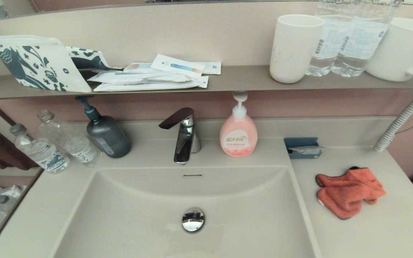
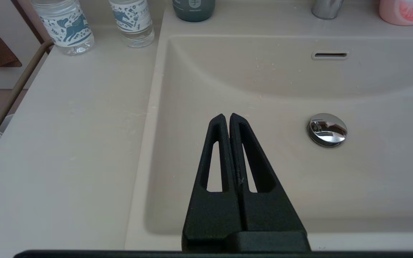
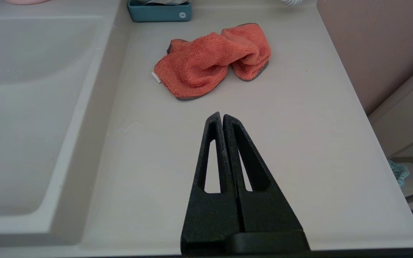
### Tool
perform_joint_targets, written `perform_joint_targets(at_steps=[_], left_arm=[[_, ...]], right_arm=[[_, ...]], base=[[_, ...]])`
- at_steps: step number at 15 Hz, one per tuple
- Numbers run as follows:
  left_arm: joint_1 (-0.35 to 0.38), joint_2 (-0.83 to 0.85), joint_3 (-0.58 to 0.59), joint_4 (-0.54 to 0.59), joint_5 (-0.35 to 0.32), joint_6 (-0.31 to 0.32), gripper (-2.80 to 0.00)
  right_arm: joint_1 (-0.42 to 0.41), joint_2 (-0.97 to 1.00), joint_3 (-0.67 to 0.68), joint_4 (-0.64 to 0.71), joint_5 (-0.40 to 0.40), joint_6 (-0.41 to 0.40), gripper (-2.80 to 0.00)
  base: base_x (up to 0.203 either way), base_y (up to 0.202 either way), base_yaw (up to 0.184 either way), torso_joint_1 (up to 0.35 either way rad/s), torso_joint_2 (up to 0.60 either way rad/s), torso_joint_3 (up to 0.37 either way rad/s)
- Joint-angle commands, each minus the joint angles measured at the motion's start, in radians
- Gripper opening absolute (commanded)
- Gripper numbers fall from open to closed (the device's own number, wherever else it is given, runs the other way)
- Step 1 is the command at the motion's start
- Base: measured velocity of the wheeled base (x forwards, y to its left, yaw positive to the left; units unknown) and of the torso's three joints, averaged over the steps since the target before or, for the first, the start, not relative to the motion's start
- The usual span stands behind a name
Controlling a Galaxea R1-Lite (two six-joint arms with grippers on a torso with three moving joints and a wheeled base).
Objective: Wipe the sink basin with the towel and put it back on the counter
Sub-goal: Turn on the faucet
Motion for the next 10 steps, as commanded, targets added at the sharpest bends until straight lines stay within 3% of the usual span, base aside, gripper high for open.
perform_joint_targets(at_steps=[1,7,9,10], left_arm=[[0.0,0.001,0.0,0.0,0.0,0.0,-2.8],[0.0,0.001,0.0,0.0,0.0,-0.001,-2.8],[0.0,0.001,-0.006,-0.002,0.0,0.01,-2.8],[0.0,0.001,-0.033,-0.004,-0.001,0.01,-2.8]], right_arm=[[0.0,0.001,0.0,0.0,0.0,-0.001,-2.8],[0.0,0.001,0.0,0.0,0.0,0.0,-2.8],[0.0,0.001,0.0,0.0,0.0,0.046,-2.8],[0.0,0.001,0.0,0.0,0.0,0.015,-2.8]], base=[[0.0,0.0,0.0,0.0,0.0,0.0],[0.0,0.0,0.0,0.0,0.0,0.0],[0.0,0.0,0.0,0.0,0.0,0.0],[0.0,0.0,0.0,0.0,0.0,0.0]])
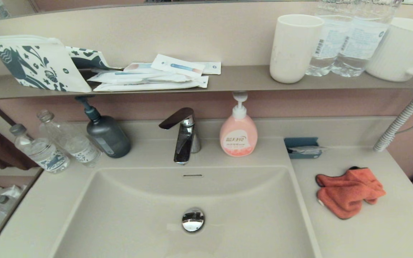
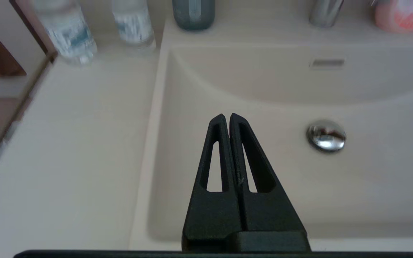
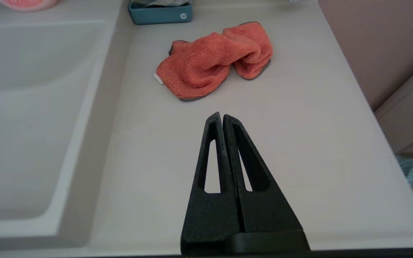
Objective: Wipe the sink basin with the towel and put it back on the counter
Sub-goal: Turn on the faucet
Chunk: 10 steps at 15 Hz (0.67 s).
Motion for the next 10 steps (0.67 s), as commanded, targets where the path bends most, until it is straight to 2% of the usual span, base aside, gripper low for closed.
perform_joint_targets(at_steps=[1,4,7,10], left_arm=[[0.0,0.003,-0.056,0.006,-0.005,0.0,-2.8],[0.0,0.093,-0.119,0.022,-0.045,0.001,-2.8],[-0.001,0.209,-0.157,0.014,-0.127,0.002,-2.8],[-0.001,0.376,-0.191,-0.074,-0.184,0.0,-2.8]], right_arm=[[0.0,0.001,0.0,0.0,0.0,-0.025,-2.8],[0.0,0.001,0.0,0.0,0.0,-0.027,-2.8],[0.0,0.001,0.0,0.0,0.0,-0.026,-2.8],[0.0,0.001,0.0,0.0,0.0,-0.026,-2.8]], base=[[0.0,0.0,0.0,0.0,0.0,0.0],[0.0,0.0,0.0,0.0,0.0,0.0],[0.0,0.0,0.0,0.0,0.0,0.0],[0.0,0.0,0.0,0.0,0.0,0.0]])
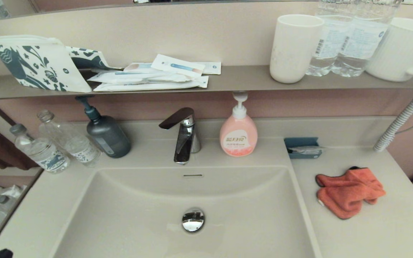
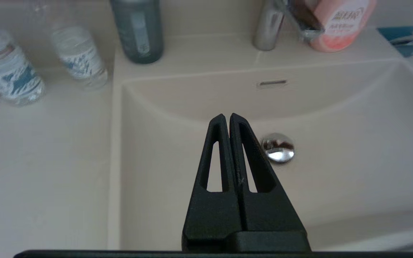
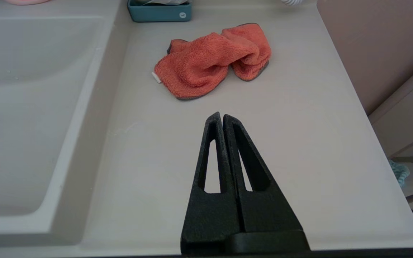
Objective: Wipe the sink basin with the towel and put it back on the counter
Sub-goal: Turn on the faucet
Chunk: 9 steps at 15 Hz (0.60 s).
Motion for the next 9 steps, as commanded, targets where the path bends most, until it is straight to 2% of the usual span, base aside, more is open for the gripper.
perform_joint_targets(at_steps=[1,5,7,9], left_arm=[[0.0,0.179,-0.012,-0.08,-0.007,-0.001,-2.8],[-0.002,0.472,-0.029,-0.376,-0.018,-0.002,-2.8],[-0.026,0.559,-0.055,-0.444,-0.02,-0.011,-2.8],[-0.094,0.592,-0.07,-0.46,-0.018,-0.05,-2.8]], right_arm=[[0.0,0.001,0.0,0.0,0.0,0.0,-2.8],[0.0,0.001,0.0,0.0,0.0,-0.001,-2.8],[0.0,0.001,0.0,0.0,0.0,-0.001,-2.8],[0.0,0.001,0.0,0.0,0.0,-0.001,-2.8]], base=[[0.0,0.0,0.0,0.0,0.0,0.0],[0.0,0.0,0.0,0.0,0.0,0.0],[0.0,0.0,0.0,0.0,0.0,0.0],[0.0,0.0,0.0,0.0,0.0,0.0]])
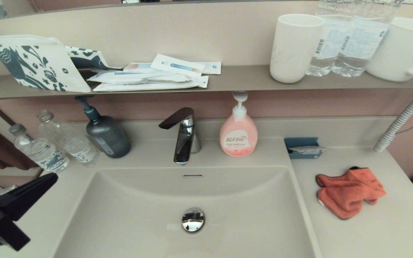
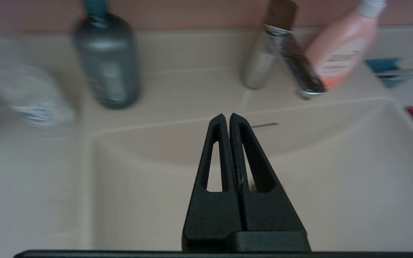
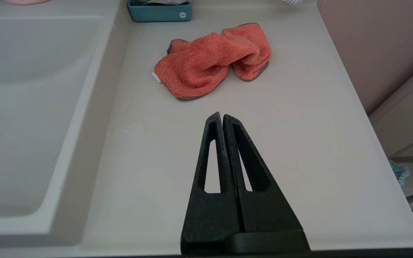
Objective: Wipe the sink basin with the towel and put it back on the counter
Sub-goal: Turn on the faucet
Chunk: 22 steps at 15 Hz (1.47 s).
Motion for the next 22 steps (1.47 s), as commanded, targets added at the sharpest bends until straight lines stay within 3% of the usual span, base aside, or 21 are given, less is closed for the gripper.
perform_joint_targets(at_steps=[1,3,6,11,22], left_arm=[[-0.05,0.078,-0.009,-0.012,0.006,-0.025,-2.8],[-0.095,0.131,-0.01,-0.05,0.029,-0.052,-2.8],[-0.194,0.277,-0.006,-0.192,0.093,-0.059,-2.8],[-0.405,0.551,-0.01,-0.484,0.305,-0.057,-2.8],[-0.447,0.84,-0.166,-0.707,0.394,-0.042,-2.8]], right_arm=[[0.0,0.001,0.0,0.0,0.0,0.0,-2.8],[0.0,0.001,0.0,0.0,0.0,0.001,-2.8],[0.0,0.001,0.0,0.0,0.0,-0.001,-2.8],[0.0,0.001,0.0,0.0,0.0,0.001,-2.8],[0.0,0.001,0.0,0.0,0.0,0.001,-2.8]], base=[[0.0,0.0,0.0,0.0,0.0,0.0],[0.0,0.0,0.0,0.0,0.0,0.0],[0.0,0.0,0.0,0.0,0.0,0.0],[0.0,0.0,0.0,0.0,0.0,0.0],[0.0,0.0,0.0,0.0,0.0,0.0]])
